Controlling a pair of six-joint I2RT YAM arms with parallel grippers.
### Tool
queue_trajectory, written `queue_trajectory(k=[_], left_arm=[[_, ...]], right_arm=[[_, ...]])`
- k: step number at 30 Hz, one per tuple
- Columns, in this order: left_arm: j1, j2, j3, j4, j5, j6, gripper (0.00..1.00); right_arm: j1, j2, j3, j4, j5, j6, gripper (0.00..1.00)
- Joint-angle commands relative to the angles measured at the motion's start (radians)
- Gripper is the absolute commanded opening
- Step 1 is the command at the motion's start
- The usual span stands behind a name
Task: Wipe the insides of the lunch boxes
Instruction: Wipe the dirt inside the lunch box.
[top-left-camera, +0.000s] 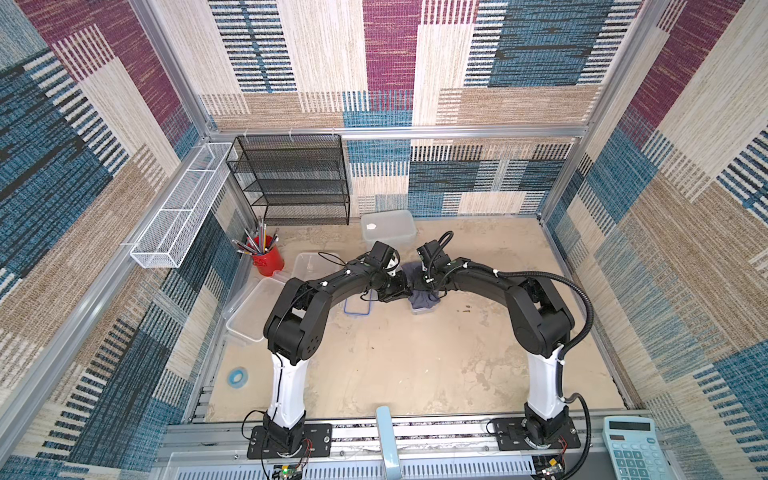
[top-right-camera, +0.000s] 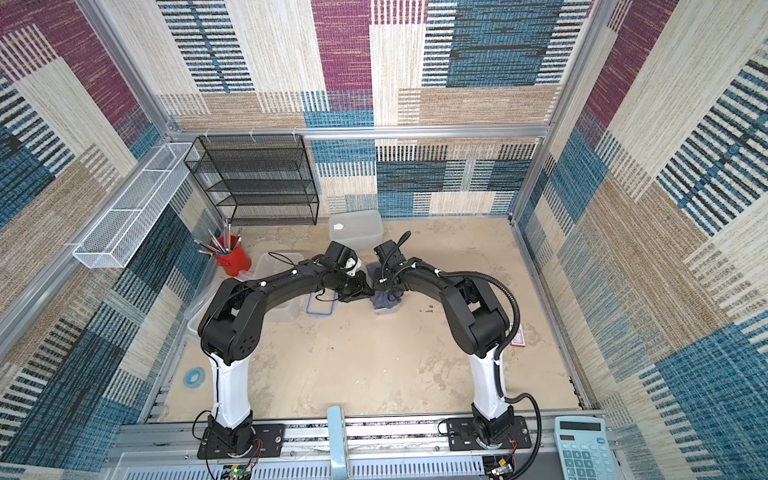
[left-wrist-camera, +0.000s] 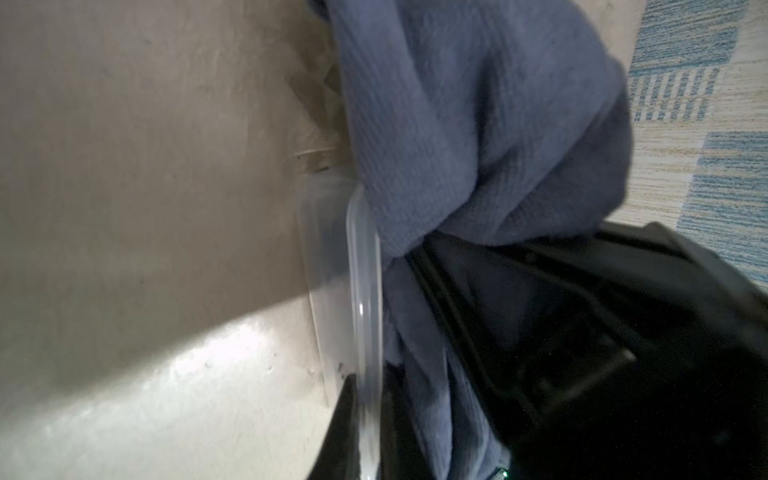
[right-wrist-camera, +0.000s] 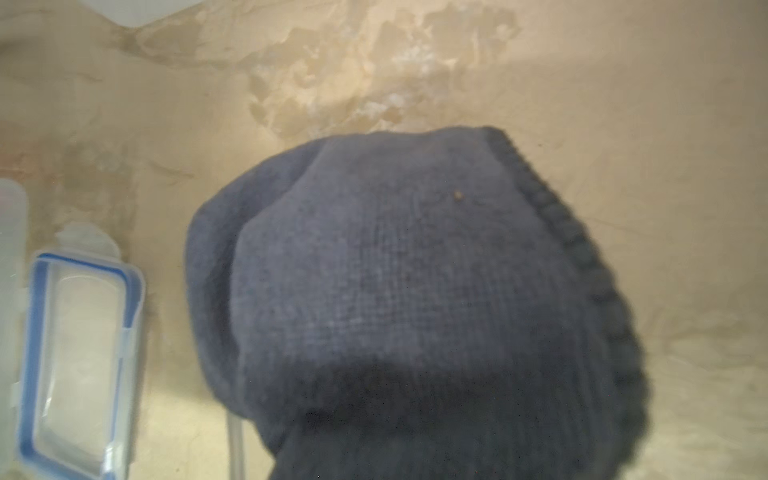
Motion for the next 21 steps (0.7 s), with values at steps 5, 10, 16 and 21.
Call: queue_trajectory(k=[5,10,16,21], left_arm=[[-0.002,-0.035,0.032,-0.187,0.016,0.029,0.0],[0.012,-0.009,0.09,-0.219,-0.018,0.052,0.0],[0.021,0.032,0.152,-0.223,-0.019,0.073,0.0],[0.02,0.064,0.174,-0.22,-0.002,0.071,0.0]], right_arm=[[0.033,0.025,-0.007,-0.165,0.398,-0.105,0.0],[0.09,-0.005,-0.048,-0.253,0.271,-0.198,0.0],[0.1,-0.073,-0.157,-0.203,-0.175,-0.291,0.0],[0.1,-0.084,-0.193,-0.094,-0.458,-0.29,0.0]])
